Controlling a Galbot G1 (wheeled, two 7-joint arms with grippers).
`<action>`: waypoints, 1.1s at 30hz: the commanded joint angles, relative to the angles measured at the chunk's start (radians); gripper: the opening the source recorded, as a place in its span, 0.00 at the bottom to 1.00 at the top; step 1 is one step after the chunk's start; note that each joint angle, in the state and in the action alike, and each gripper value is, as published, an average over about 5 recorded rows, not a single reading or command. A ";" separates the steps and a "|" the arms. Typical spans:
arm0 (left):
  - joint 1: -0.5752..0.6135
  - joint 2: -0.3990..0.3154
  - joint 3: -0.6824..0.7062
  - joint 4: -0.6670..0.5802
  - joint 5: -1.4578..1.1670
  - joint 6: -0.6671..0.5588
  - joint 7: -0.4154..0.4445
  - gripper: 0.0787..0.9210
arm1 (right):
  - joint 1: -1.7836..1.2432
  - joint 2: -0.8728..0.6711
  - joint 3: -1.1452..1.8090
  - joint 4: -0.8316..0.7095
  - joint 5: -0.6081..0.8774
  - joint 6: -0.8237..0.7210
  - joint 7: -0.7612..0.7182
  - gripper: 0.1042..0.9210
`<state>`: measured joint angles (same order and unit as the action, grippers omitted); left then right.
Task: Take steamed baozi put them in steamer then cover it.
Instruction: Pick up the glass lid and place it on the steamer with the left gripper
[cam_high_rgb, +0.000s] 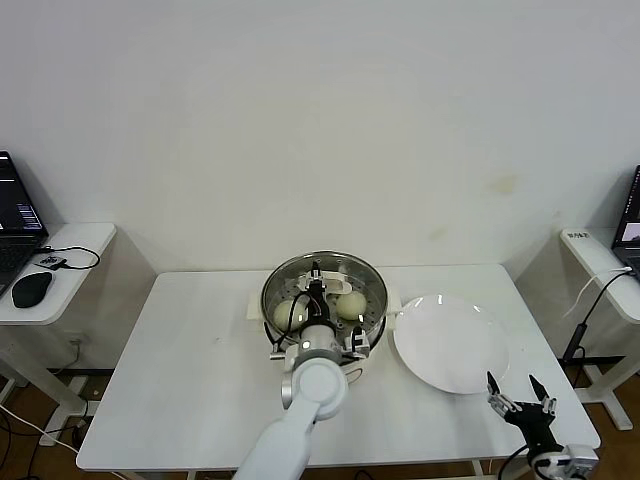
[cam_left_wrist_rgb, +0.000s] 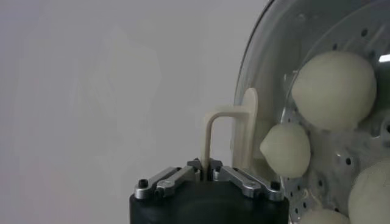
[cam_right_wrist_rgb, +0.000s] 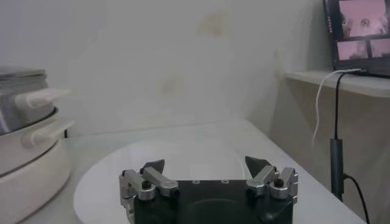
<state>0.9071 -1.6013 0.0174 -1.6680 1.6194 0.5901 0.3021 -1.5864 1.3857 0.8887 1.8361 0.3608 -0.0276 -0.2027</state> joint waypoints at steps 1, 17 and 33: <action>0.003 -0.001 -0.005 0.005 0.003 -0.004 -0.002 0.07 | 0.000 0.000 0.001 0.000 -0.004 0.002 0.000 0.88; 0.013 0.000 -0.008 0.014 -0.021 -0.035 -0.036 0.07 | -0.001 0.010 -0.002 -0.005 -0.022 0.012 -0.002 0.88; 0.028 0.002 -0.005 -0.076 -0.052 -0.045 0.002 0.25 | 0.000 0.012 0.000 -0.010 -0.023 0.014 -0.003 0.88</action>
<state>0.9277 -1.5999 0.0110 -1.6817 1.5858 0.5466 0.2841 -1.5856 1.3964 0.8880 1.8254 0.3400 -0.0147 -0.2054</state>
